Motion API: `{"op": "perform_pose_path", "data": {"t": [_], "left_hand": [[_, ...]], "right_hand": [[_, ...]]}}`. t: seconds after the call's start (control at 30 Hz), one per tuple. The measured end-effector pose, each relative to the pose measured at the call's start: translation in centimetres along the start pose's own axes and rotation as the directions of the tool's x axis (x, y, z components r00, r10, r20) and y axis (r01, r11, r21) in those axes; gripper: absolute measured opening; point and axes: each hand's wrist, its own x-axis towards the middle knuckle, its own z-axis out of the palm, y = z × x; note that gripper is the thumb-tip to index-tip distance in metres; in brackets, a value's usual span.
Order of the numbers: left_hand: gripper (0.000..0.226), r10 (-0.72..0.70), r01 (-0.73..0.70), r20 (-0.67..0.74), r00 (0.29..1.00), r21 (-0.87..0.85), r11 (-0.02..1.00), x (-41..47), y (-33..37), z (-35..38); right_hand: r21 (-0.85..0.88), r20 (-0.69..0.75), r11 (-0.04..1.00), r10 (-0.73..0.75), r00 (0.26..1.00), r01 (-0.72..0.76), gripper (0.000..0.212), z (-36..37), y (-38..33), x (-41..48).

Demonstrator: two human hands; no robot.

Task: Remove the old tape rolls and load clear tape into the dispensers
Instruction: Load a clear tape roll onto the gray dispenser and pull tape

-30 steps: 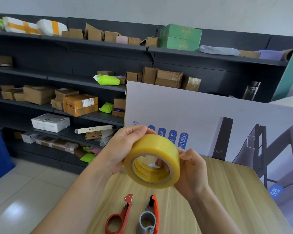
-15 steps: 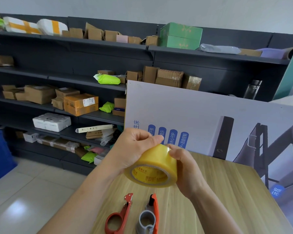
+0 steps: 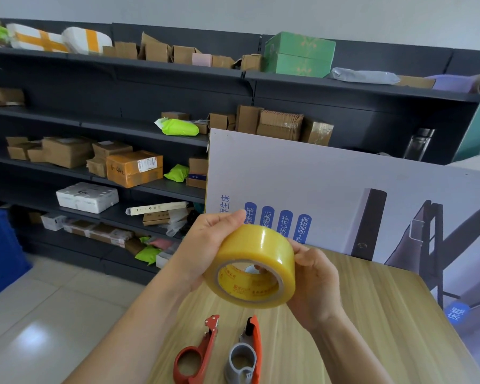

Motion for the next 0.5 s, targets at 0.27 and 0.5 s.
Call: {"op": "perform_pose_path", "data": {"t": [0.27, 0.5], "left_hand": [[0.06, 0.177, -0.192, 0.075, 0.981, 0.342, 0.92, 0.0, 0.4, 0.7], [0.048, 0.033, -0.021, 0.242, 0.97, -0.049, 0.999, 0.1, -1.4, -3.2]], "right_hand": [[-0.303, -0.027, 0.953, 0.004, 1.0, -0.012, 0.064, 0.2, -0.8, 1.2], [0.054, 0.039, 0.998, -0.011, 0.999, 0.009, 0.058, 0.0, -0.3, 1.0]]}}
